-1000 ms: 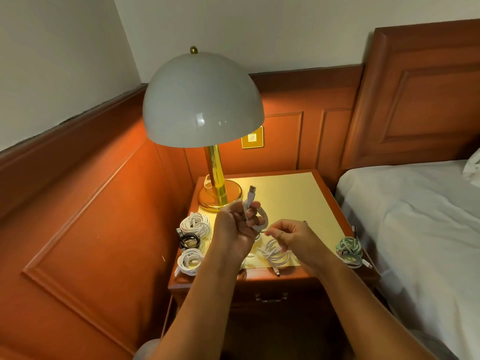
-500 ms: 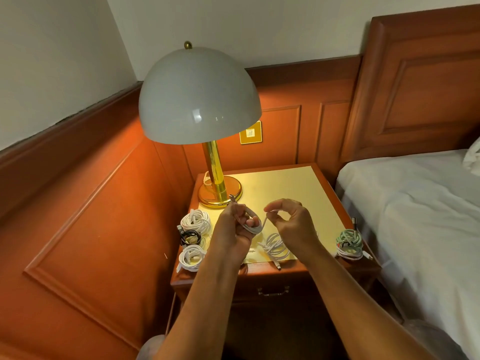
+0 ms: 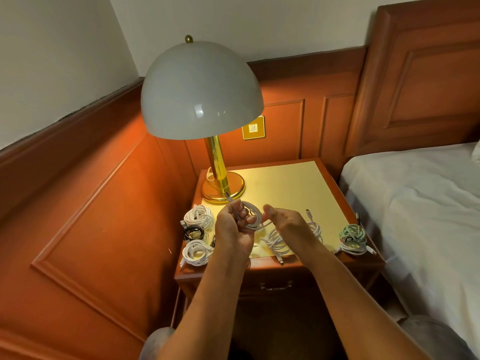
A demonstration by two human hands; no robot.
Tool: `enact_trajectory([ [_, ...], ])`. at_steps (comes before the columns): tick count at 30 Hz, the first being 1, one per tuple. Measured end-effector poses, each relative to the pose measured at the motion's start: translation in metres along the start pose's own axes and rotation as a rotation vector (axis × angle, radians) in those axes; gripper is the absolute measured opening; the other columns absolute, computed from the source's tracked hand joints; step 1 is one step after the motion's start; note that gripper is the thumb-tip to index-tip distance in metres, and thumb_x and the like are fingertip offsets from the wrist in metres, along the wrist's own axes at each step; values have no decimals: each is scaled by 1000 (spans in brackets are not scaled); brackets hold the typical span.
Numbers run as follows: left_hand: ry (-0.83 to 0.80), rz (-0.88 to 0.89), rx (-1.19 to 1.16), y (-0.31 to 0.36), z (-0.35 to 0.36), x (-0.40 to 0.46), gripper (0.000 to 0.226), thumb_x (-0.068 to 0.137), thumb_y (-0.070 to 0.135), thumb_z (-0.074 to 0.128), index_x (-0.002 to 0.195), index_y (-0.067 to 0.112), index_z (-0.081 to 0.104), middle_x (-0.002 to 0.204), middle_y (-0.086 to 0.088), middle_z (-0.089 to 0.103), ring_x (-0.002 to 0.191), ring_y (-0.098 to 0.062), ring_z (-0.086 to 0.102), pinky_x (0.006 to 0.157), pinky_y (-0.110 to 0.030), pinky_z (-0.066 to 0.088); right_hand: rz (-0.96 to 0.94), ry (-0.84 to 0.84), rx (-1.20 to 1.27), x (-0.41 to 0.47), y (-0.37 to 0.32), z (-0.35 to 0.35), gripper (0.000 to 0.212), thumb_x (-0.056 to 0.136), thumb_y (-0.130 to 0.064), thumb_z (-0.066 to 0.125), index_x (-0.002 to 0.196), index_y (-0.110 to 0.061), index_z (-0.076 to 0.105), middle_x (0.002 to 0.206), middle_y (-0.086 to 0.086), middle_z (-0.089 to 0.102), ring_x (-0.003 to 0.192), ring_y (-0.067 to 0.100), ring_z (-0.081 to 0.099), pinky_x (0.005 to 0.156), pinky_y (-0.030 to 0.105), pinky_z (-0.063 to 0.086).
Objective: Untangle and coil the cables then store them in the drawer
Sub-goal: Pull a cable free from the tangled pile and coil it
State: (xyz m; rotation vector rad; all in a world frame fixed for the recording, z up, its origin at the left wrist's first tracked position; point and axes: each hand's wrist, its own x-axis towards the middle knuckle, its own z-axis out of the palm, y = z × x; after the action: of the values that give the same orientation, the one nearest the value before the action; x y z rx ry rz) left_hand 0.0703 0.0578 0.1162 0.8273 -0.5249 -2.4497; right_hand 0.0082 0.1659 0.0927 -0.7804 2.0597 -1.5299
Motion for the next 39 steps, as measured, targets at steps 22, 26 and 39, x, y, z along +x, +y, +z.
enact_trajectory([
  [22, -188, 28, 918, 7, -24, -6, 25, 104, 18, 42, 82, 7, 47, 59, -3, 42, 52, -11, 40, 48, -23, 32, -93, 48, -55, -23, 17, -31, 22, 97, -24, 56, 84, -16, 72, 82, -3, 71, 82, 8, 64, 75, 23, 47],
  [26, -169, -46, 775, 2, -24, -8, 24, 104, 12, 41, 82, 6, 49, 61, -5, 43, 49, -12, 42, 45, -23, 34, -87, -18, -72, -40, 21, -38, 24, 98, -17, 55, 79, -16, 70, 69, -20, 66, 72, -9, 59, 63, 6, 38],
  [39, -197, -87, 830, -12, -36, -6, 28, 103, 13, 41, 82, 1, 55, 64, -8, 48, 56, -15, 47, 45, -23, 42, -78, 96, -558, -41, 45, -50, 17, 95, -17, 58, 84, -27, 66, 112, -11, 53, 117, 10, 40, 101, 38, 31],
])
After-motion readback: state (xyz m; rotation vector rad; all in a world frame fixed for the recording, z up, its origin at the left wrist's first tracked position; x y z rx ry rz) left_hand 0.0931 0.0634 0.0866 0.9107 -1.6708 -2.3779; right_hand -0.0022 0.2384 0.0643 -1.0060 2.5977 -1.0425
